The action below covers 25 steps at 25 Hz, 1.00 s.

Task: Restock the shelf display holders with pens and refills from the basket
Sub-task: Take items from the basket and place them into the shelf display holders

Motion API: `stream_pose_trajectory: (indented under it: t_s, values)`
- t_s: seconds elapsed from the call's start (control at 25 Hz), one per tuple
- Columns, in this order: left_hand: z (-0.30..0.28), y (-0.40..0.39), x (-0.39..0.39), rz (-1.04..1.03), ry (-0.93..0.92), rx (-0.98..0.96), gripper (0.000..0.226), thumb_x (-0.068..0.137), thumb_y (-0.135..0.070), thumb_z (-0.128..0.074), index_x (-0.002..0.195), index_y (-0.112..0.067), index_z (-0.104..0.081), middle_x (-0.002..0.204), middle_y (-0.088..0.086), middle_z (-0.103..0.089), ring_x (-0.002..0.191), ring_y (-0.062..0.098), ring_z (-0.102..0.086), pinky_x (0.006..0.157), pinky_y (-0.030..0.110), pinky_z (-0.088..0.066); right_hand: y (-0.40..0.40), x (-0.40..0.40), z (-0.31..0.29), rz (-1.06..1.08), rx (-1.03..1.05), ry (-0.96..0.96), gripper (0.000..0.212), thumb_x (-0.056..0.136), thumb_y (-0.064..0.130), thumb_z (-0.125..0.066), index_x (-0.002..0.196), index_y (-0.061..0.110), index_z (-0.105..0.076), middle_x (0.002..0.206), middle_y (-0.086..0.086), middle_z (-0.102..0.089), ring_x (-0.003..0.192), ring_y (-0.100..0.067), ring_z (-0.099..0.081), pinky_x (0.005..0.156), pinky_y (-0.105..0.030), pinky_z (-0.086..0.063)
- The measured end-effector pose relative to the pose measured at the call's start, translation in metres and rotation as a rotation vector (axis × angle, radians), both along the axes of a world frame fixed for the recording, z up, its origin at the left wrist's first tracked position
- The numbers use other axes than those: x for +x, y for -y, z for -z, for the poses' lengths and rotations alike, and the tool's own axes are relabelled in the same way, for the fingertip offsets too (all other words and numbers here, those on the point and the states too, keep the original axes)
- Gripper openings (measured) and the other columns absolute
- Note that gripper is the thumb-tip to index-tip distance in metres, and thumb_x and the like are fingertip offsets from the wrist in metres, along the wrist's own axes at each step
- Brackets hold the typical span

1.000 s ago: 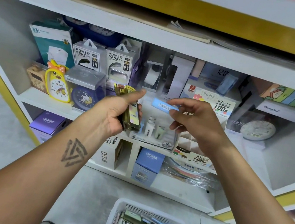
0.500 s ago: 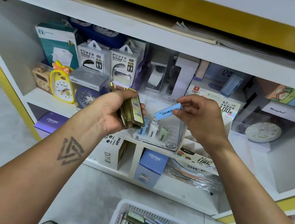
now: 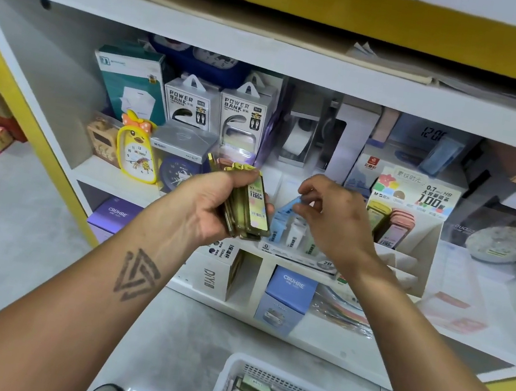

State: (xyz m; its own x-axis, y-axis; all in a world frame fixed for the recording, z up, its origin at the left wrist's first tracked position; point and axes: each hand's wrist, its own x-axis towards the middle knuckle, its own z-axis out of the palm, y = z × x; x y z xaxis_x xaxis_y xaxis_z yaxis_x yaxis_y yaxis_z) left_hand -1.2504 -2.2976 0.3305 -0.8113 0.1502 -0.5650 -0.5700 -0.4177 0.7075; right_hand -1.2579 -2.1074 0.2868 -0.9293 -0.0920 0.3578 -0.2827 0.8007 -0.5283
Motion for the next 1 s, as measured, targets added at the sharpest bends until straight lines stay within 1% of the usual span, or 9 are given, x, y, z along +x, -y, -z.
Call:
stream_pose_trajectory:
  t_s: [0.12,0.32,0.48,0.6,0.72,0.8,0.84,0.92,1.0]
  values:
    - [0.000,0.003,0.001,-0.014,-0.005,-0.004,0.026,0.092,-0.012,-0.066,0.116,-0.002,-0.065,0.070,0.019,-0.071,0.052,0.030,-0.069,0.046,0.038,-0.057,0.005,-0.003,0.002,-0.036,0.142,0.002,0.013,0.088,0.019,-0.073,0.100,0.022,-0.068,0.091,0.002,-0.072,0.082,-0.018,-0.064,0.076,-0.038,-0.055]
    - [-0.002,0.004,0.003,-0.013,-0.017,-0.019,0.036,0.091,-0.011,-0.068,0.125,0.000,-0.063,0.076,0.020,-0.070,0.054,0.031,-0.070,0.047,0.038,-0.057,0.008,-0.002,-0.003,-0.061,0.198,0.010,0.012,0.092,0.020,-0.067,0.103,0.024,-0.072,0.091,-0.003,-0.069,0.084,-0.025,-0.063,0.075,-0.037,-0.053]
    - [-0.002,0.004,0.003,0.001,-0.023,-0.018,0.033,0.092,-0.012,-0.066,0.122,-0.002,-0.063,0.070,0.019,-0.071,0.055,0.031,-0.070,0.047,0.040,-0.057,0.006,-0.003,-0.001,-0.129,0.356,0.086,0.028,0.097,0.017,-0.057,0.117,0.030,-0.071,0.103,0.000,-0.066,0.096,-0.025,-0.059,0.079,-0.036,-0.049]
    - [-0.002,0.002,0.003,0.027,-0.046,-0.027,0.027,0.092,-0.015,-0.067,0.117,-0.006,-0.064,0.071,0.017,-0.072,0.057,0.029,-0.071,0.049,0.041,-0.059,0.007,-0.004,-0.002,-0.161,0.431,0.192,0.051,0.092,0.000,-0.051,0.134,0.028,-0.063,0.125,0.008,-0.063,0.110,-0.015,-0.047,0.087,-0.032,-0.044]
    - [-0.002,-0.007,0.005,0.088,-0.072,-0.014,0.023,0.090,-0.015,-0.068,0.111,-0.006,-0.066,0.078,0.017,-0.073,0.061,0.030,-0.072,0.051,0.045,-0.059,0.005,0.003,-0.014,-0.118,-0.081,0.230,0.036,0.098,0.008,-0.054,0.126,0.025,-0.068,0.116,0.008,-0.067,0.102,-0.009,-0.057,0.083,-0.023,-0.044]
    - [-0.001,-0.018,0.007,0.155,-0.094,-0.001,0.017,0.091,-0.016,-0.066,0.104,-0.006,-0.069,0.081,0.015,-0.074,0.062,0.030,-0.073,0.051,0.044,-0.059,0.001,0.013,-0.028,-0.153,-0.603,0.408,0.025,0.095,0.025,-0.067,0.119,0.024,-0.071,0.098,0.003,-0.074,0.078,-0.011,-0.065,0.064,-0.020,-0.047]
    - [0.000,-0.023,0.009,0.189,-0.101,0.004,0.015,0.091,-0.017,-0.065,0.100,-0.006,-0.070,0.080,0.015,-0.075,0.062,0.030,-0.073,0.052,0.043,-0.060,-0.004,0.018,-0.033,-0.174,-0.731,0.472,0.032,0.088,0.030,-0.074,0.119,0.021,-0.070,0.092,0.000,-0.075,0.069,-0.014,-0.064,0.057,-0.021,-0.046]
    - [0.001,-0.037,0.012,0.252,-0.096,0.015,0.015,0.092,-0.019,-0.064,0.096,-0.007,-0.071,0.080,0.016,-0.075,0.063,0.030,-0.073,0.054,0.042,-0.061,-0.016,0.027,-0.039,-0.169,-0.771,0.507,0.042,0.077,0.028,-0.081,0.115,0.014,-0.070,0.087,-0.005,-0.074,0.063,-0.017,-0.063,0.054,-0.025,-0.046]
    - [0.001,-0.048,0.014,0.289,-0.088,0.036,0.018,0.091,-0.020,-0.066,0.096,-0.006,-0.074,0.086,0.018,-0.075,0.067,0.031,-0.074,0.058,0.044,-0.062,-0.029,0.033,-0.044,-0.128,-0.767,0.481,0.032,0.077,0.014,-0.081,0.108,0.007,-0.072,0.088,-0.012,-0.075,0.067,-0.022,-0.065,0.060,-0.030,-0.049]
